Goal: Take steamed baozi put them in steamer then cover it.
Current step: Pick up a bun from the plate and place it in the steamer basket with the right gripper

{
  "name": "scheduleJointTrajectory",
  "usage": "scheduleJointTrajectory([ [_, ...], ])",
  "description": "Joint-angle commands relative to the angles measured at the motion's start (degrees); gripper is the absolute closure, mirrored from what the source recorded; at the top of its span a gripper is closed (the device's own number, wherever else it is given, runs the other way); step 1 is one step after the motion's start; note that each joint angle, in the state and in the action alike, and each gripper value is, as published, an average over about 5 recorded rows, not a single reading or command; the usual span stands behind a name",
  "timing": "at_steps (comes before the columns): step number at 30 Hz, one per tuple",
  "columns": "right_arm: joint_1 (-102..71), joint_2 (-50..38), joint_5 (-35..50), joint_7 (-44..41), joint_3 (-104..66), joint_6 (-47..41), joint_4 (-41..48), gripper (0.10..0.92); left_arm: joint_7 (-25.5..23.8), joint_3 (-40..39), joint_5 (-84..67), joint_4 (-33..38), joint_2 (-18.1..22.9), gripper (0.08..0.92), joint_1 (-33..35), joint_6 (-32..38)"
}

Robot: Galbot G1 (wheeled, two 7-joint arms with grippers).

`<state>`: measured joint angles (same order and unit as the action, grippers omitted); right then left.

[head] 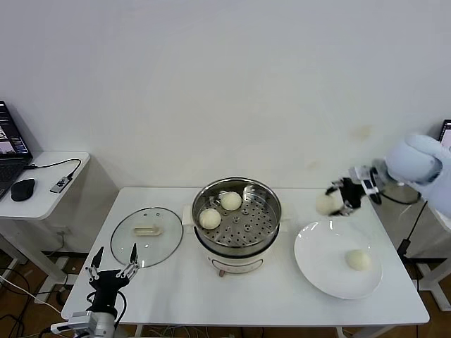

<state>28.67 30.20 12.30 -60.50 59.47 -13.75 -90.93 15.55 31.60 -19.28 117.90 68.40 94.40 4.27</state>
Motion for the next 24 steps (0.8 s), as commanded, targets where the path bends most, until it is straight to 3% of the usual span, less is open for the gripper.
scheduleJointTrajectory([
  [1, 11.58, 14.26, 6.88, 4.6, 10.72, 1.79, -1.87, 0.423, 0.05, 0.18, 0.36, 0.1, 0.7, 0.177, 0.27, 0.08],
  [14, 5.81, 28.74, -1.54, 6.43, 17.35, 16.01, 4.4, 0.423, 0.14, 0.63, 0.81, 0.34, 2.12, 0.177, 0.48, 0.41],
  [24, 4.67, 33.89, -11.51, 5.89, 19.15, 24.57, 8.84, 0.423, 0.14, 0.89, 0.93, -0.15, 1.94, 0.177, 0.28, 0.78],
])
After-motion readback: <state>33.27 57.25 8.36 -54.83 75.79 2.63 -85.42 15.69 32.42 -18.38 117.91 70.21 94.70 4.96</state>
